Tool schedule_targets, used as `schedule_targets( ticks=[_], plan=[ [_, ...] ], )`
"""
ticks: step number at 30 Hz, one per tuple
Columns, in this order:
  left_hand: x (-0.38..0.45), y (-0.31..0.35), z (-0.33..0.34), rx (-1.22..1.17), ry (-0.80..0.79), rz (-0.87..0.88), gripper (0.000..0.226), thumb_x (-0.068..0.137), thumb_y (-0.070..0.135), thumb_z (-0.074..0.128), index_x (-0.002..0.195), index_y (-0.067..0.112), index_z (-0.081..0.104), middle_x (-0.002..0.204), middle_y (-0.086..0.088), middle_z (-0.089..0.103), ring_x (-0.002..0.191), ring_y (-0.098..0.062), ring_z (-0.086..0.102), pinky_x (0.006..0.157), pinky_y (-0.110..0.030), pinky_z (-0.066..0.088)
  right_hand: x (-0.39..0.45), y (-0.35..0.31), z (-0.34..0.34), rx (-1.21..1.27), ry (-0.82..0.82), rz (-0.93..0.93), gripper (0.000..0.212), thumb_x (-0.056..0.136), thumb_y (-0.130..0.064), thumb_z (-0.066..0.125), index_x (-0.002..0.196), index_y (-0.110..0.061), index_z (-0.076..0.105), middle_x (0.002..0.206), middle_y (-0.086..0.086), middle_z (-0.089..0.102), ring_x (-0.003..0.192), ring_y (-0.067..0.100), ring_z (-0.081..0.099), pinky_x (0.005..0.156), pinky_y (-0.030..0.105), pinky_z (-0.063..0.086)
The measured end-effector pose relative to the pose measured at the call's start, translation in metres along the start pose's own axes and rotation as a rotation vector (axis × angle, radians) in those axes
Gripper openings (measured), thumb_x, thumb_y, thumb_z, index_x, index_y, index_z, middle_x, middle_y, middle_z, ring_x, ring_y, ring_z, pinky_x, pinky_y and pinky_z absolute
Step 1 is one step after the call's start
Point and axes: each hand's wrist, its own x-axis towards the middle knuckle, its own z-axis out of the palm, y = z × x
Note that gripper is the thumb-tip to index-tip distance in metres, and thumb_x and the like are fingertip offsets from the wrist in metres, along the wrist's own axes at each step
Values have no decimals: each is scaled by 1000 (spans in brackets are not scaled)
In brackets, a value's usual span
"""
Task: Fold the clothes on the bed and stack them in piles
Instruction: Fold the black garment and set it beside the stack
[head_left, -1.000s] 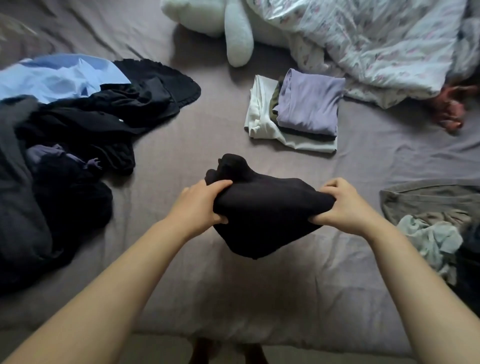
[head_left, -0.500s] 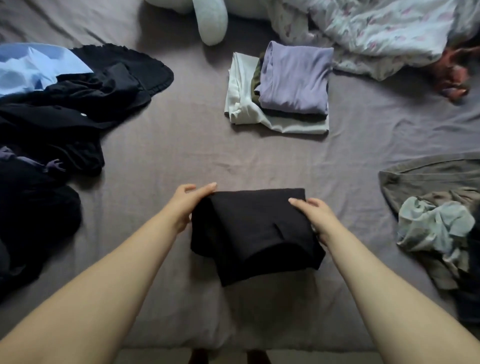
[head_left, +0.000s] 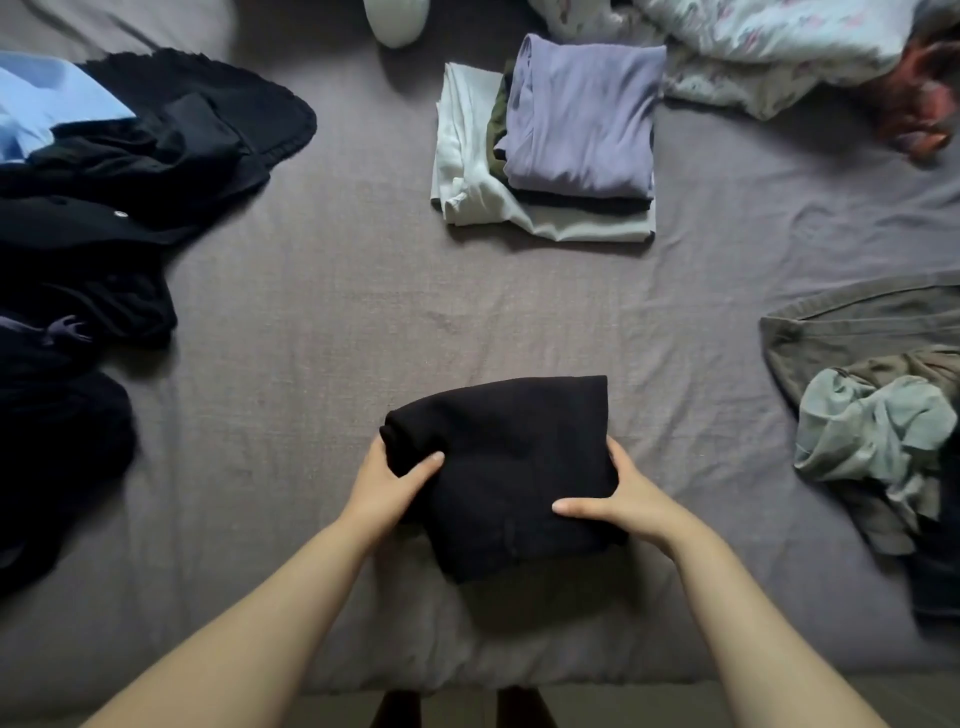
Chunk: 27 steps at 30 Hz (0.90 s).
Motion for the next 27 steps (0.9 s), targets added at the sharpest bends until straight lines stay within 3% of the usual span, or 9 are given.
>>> schedule_targets(
  ticks=[1, 3, 6, 9, 15, 19, 21, 23, 27],
  plan=[
    [-2, 2, 2, -62, -7, -37, 55, 82, 35, 73, 129, 26, 47, 130, 2, 57, 122, -18, 53, 102, -35, 44, -1, 0, 2, 12, 7, 4, 119, 52, -38, 92, 148, -35, 22, 138, -13, 45, 120, 9, 50, 103, 28, 41],
    [-7, 7, 7, -204, -18, -135, 36, 88, 38, 65, 120, 26, 55, 119, 3, 63, 112, -18, 59, 94, -33, 47, -4, 0, 8, 55, 107, -5, 103, 59, -30, 91, 144, -31, 32, 135, -11, 51, 115, 9, 54, 101, 29, 44],
    [-14, 22, 17, -401, 2, -242, 31, 84, 48, 66, 106, 27, 60, 109, 3, 66, 103, -20, 62, 91, -37, 50, -11, -2, 13, 224, 352, -5, 85, 63, -27, 89, 135, -28, 43, 121, -2, 60, 103, 12, 61, 91, 29, 51],
    [-9, 54, 33, -397, 23, -208, 31, 84, 51, 63, 101, 26, 59, 100, 4, 66, 94, -18, 63, 84, -36, 52, -19, -9, -3, 419, 514, -94, 72, 71, -19, 84, 132, -25, 46, 107, -1, 63, 91, 6, 62, 74, 19, 49],
    [24, 148, 110, -420, -151, -10, 27, 86, 19, 69, 111, 23, 62, 112, -2, 69, 100, -21, 66, 71, -30, 54, 1, -31, -102, 458, 584, -302, 71, 74, -1, 78, 130, -28, 45, 130, 11, 56, 110, 17, 60, 102, 37, 47],
    [39, 194, 189, -666, -186, -46, 40, 88, 13, 64, 127, 18, 55, 119, -2, 67, 98, -17, 65, 68, -27, 55, 24, -77, -197, 432, 797, -423, 67, 80, 2, 70, 136, -18, 39, 129, 11, 48, 98, 7, 57, 77, 8, 47],
    [39, 207, 232, -750, -195, -42, 42, 89, 13, 65, 128, 21, 53, 118, 3, 66, 94, -9, 65, 60, -21, 54, 41, -109, -247, 454, 811, -490, 67, 82, 0, 67, 137, -21, 36, 130, 11, 47, 104, 13, 55, 73, 11, 47],
    [42, 211, 275, -747, -137, -30, 41, 88, 14, 66, 127, 18, 52, 110, 9, 65, 93, -5, 63, 65, -18, 50, 66, -142, -286, 433, 796, -566, 66, 82, 0, 65, 137, -22, 36, 125, 8, 48, 107, 16, 55, 78, 17, 48],
    [67, 229, 352, -826, -28, -105, 31, 87, 13, 68, 116, 15, 59, 98, 6, 66, 80, -7, 61, 59, -15, 45, 120, -203, -334, 361, 685, -646, 58, 85, 3, 62, 133, -20, 41, 112, 3, 54, 106, 17, 57, 89, 27, 51]
  ],
)
